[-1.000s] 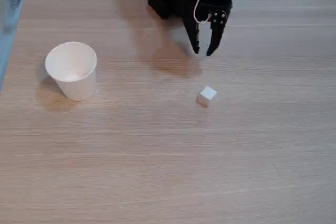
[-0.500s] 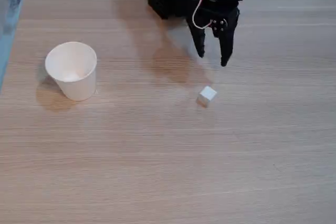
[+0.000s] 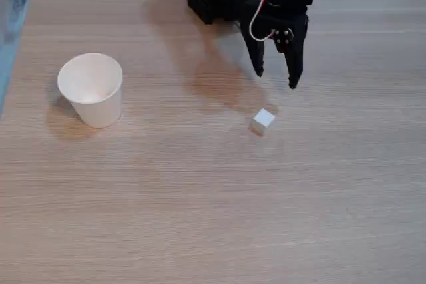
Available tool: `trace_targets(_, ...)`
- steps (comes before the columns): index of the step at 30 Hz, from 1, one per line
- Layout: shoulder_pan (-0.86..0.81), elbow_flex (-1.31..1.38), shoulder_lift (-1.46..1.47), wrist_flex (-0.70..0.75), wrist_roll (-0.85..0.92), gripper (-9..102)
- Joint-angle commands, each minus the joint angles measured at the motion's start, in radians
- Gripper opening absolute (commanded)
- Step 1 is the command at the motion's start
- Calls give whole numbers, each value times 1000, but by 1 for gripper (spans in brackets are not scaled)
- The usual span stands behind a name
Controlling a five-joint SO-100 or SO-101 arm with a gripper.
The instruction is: Grasp a block and put it in the bin.
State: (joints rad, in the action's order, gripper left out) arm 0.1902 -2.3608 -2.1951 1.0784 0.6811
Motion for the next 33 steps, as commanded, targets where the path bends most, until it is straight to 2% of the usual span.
trace_targets(1,-25,57,44,9,66,34)
trace_targets(19,-143,80,141,-58,324,32)
trace_targets(33,-160,112,249,-147,321,32)
